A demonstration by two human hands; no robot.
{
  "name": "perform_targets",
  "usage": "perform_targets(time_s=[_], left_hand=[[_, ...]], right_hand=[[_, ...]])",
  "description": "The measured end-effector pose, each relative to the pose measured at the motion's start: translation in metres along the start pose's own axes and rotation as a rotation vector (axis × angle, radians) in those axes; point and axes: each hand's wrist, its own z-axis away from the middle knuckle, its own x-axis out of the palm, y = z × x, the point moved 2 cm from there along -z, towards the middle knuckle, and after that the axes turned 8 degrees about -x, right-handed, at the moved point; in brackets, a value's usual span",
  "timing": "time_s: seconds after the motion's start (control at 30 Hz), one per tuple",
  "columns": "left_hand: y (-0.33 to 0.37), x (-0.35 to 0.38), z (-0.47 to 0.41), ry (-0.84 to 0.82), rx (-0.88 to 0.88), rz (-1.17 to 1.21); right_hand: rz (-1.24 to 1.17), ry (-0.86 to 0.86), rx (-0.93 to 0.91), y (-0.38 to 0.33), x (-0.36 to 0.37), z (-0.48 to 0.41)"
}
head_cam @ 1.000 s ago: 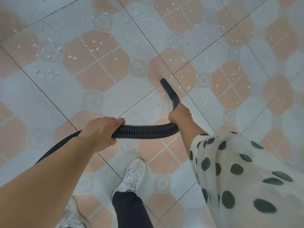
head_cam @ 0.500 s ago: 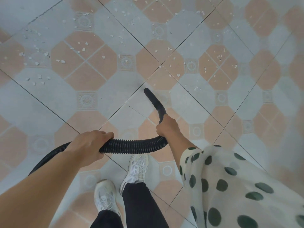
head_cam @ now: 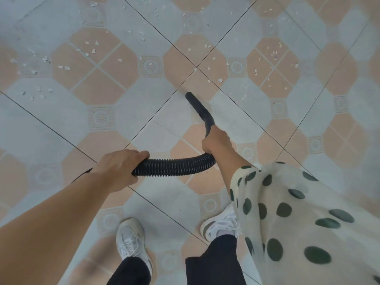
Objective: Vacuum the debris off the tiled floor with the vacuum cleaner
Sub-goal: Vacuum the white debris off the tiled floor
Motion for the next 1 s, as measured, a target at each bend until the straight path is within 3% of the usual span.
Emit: perform_targets(time_s=[0.43, 0.73, 1.0], left_hand=[[0.108, 0.015, -0.019, -0.010, 0.051, -0.013], [0.132, 0.026, -0.029, 0.021, -0.012, -0.029], [0.167, 0.009, -0.053, 0.024, 0.012, -0.017]], right_hand=[[-0.046, -0.033, 0.093, 0.117, -0.032, -0.001], [-0.034, -0.009, 0.029, 0.134, -0.042, -0.025], [-0.153, -0.001, 0.096, 0.175, -0.065, -0.038]])
